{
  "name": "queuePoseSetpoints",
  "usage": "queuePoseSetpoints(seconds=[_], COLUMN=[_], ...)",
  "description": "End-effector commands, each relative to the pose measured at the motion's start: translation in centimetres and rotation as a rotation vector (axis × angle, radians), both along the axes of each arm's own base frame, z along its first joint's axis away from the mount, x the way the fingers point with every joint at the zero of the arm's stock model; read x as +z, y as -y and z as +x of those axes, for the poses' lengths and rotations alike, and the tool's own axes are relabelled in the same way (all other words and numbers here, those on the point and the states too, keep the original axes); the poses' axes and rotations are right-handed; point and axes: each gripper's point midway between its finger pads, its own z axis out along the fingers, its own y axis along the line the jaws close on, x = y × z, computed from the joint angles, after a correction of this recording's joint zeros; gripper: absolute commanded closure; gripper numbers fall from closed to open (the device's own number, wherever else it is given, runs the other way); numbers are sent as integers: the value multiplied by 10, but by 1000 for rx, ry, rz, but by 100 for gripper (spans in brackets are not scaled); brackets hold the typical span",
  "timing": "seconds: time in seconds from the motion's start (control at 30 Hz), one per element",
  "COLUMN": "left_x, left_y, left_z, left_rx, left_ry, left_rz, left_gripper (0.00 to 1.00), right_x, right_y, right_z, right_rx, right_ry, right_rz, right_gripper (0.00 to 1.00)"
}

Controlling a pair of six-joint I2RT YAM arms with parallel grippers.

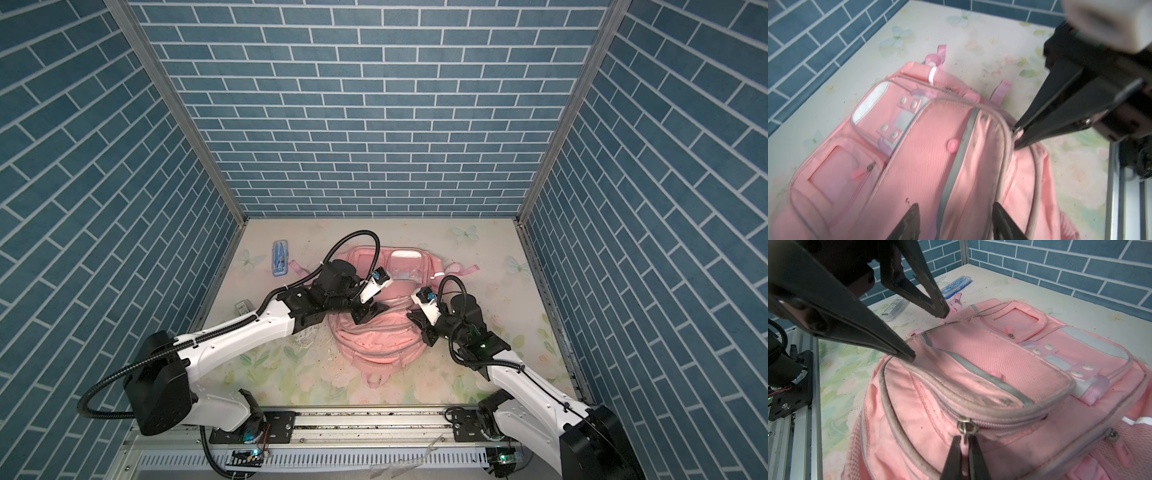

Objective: Pack the student bag

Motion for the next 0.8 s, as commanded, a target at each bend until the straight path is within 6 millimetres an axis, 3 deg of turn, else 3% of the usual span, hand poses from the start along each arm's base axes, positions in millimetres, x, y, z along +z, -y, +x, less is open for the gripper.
queuePoseSetpoints(seconds=[0.0,0.13,0.5,0.57,0.7,0.77], left_x=[-40,-50,-69,-70,-57,-46], left_y=[-36,-52,-74,-71,-62,-53], left_z=[-17,-21,6,8,5,-2], left_rx=[-12,17,135,129,140,143], left_ry=[-30,-24,7,4,-24,-38], left_rz=[175,188,227,226,175,145], left_gripper=[42,40,41,51,91,100], right_x=[9,6,6,7,11,11], right_y=[-2,-3,-5,-3,7,14], right_z=[6,6,10,14,30,39], right_rx=[-17,-9,-11,-38,-139,-184], right_ry=[18,3,-10,-13,-27,-47], right_rz=[13,5,-7,-11,-52,-80], right_gripper=[100,100,100,100,100,100])
